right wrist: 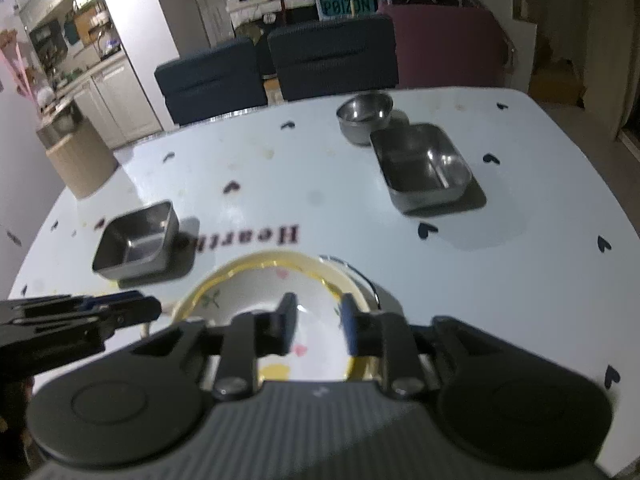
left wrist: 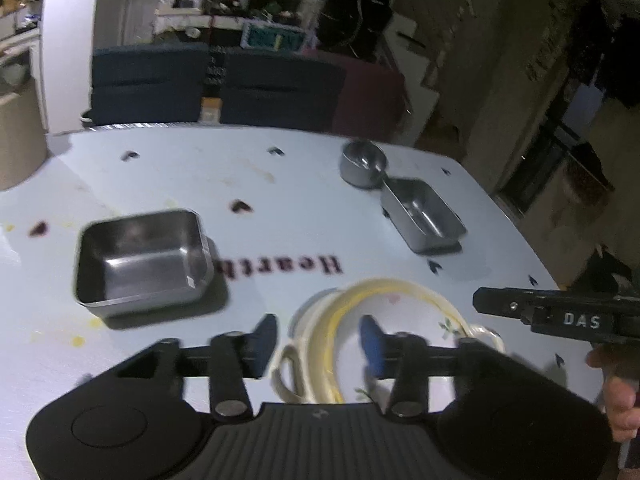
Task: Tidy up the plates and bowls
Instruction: 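Open both tools and release the floral bowl inside the cream bowl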
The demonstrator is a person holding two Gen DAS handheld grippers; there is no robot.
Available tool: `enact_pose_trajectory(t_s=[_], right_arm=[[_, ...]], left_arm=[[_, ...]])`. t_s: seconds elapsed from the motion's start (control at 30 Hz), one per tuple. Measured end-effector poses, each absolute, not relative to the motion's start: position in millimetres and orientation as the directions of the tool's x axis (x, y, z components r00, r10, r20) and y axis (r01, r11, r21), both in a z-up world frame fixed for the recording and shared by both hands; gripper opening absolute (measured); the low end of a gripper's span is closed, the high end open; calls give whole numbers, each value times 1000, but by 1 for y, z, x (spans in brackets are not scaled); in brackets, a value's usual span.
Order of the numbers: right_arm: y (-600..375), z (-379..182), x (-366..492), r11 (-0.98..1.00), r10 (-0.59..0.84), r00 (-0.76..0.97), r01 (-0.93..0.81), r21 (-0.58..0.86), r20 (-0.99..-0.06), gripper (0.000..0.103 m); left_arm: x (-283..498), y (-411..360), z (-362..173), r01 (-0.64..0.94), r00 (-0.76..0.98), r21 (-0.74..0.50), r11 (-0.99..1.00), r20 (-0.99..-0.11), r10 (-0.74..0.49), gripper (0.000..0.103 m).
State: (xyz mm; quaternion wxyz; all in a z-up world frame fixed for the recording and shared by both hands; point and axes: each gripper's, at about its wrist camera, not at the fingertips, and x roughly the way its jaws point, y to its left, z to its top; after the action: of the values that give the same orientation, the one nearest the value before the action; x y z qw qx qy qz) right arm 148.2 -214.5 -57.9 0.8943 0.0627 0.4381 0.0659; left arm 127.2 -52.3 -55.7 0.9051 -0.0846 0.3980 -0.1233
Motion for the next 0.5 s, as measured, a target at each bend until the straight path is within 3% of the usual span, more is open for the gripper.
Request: enact_pose_trajectory(t_s=[0.07,0.17,0.23,0.37,0.5], right_arm=[[-209,-54,151,981,187,632,-75,181,-752,56],[-199,-49,158,973,218,662,-95,209,-717,66],[-191,-49,166,970,234,662,-109,217,-712,72],[-170,-48,183,962,265,672,-134,239,-691,99],[-147,-46,202,957,280,679,-142,253,-679,103]], left_arm=[[127,-44,-50,139,678,-233,962,-686,-264,79],[131,-27,-41,116,713,-224,968,-660,-238,98],[136,-13,-36,87,728,-221,971,-651,-213,103],[148,17,-26,31,750,-223,974,-639,-170,103],[161,38,-18,14,755,-184,983,-643,-131,103]])
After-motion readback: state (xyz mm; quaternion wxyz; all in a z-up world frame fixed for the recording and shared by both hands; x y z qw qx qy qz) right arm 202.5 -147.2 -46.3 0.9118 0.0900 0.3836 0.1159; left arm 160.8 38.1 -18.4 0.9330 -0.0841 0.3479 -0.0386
